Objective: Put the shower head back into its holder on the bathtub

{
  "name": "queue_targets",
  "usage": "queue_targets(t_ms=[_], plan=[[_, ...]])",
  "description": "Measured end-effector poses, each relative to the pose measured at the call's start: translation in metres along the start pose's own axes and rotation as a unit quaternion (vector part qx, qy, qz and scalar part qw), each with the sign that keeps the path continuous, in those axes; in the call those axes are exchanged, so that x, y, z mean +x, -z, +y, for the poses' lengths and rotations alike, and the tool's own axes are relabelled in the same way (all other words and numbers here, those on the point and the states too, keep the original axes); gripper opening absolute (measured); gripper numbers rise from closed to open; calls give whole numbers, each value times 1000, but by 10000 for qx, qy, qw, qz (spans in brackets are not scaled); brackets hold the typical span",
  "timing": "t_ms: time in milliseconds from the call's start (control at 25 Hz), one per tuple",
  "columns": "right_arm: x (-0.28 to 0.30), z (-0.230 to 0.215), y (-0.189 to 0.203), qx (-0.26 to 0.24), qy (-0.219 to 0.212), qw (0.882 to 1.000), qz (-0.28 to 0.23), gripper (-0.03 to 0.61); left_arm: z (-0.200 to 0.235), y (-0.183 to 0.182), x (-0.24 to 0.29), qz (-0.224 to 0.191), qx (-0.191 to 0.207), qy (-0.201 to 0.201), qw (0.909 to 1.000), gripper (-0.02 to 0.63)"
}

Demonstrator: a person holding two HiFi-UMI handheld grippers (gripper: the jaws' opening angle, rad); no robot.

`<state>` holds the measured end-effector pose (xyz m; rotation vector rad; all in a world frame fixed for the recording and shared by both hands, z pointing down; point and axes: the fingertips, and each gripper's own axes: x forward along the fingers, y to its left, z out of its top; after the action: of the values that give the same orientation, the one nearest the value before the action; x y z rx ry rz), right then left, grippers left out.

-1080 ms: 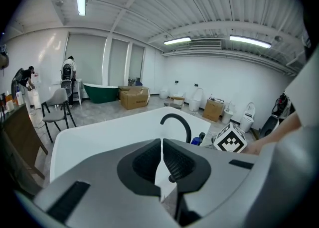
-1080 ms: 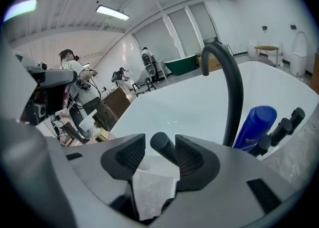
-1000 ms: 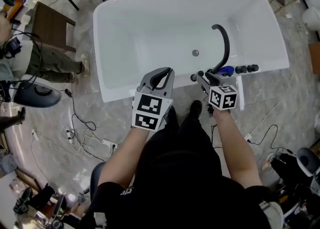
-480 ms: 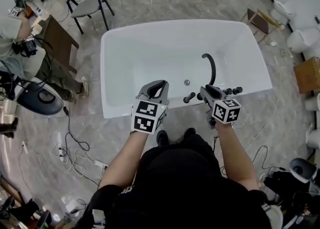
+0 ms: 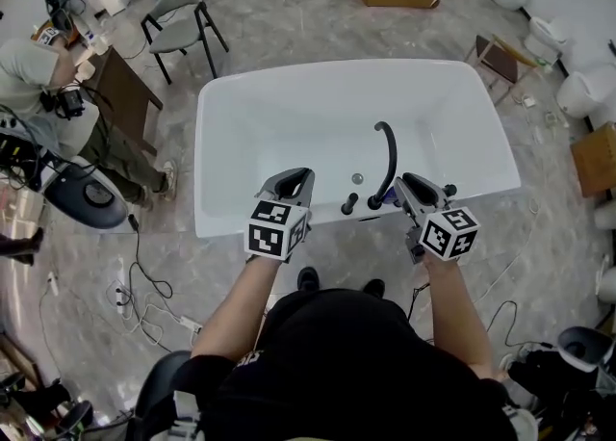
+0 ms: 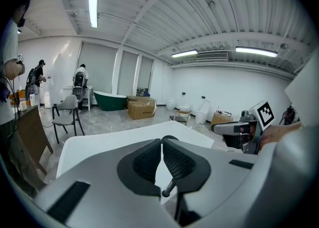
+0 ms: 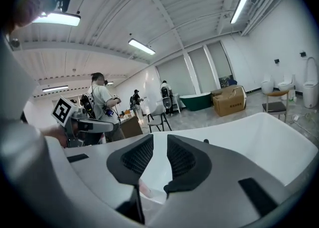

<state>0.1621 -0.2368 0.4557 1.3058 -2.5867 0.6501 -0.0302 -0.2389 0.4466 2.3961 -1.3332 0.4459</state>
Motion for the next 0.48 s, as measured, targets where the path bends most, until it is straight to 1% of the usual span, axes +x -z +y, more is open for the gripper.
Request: queue_targets(t_ms=[80,160,200,280,400,480], plan=[[-13,-6,-18,-137,-62,9997,-191,78,-10,-16,4,-97,52,-42,9999,28],[-26,-13,-31,-213,-135,9990,-356,35,-21,-30,8,-183,164,-111,9996,28],[-33,-15,-36,-242,-178,9987,-405,27,-26,-36,9,-225,200,-155,9994,28],[-45,-19,-45,-304,-275,9980,-483,15,-34,-47,11,-303,239,-249,9989,28],[-66,-20,-64,-267,-506,9958,-716,14,-41,-61,11,-382,300,-386,9981,28],[-81,-18,-80,-422,-597,9933,-894,14,-45,-67,11,-434,318,-461,9975,28]])
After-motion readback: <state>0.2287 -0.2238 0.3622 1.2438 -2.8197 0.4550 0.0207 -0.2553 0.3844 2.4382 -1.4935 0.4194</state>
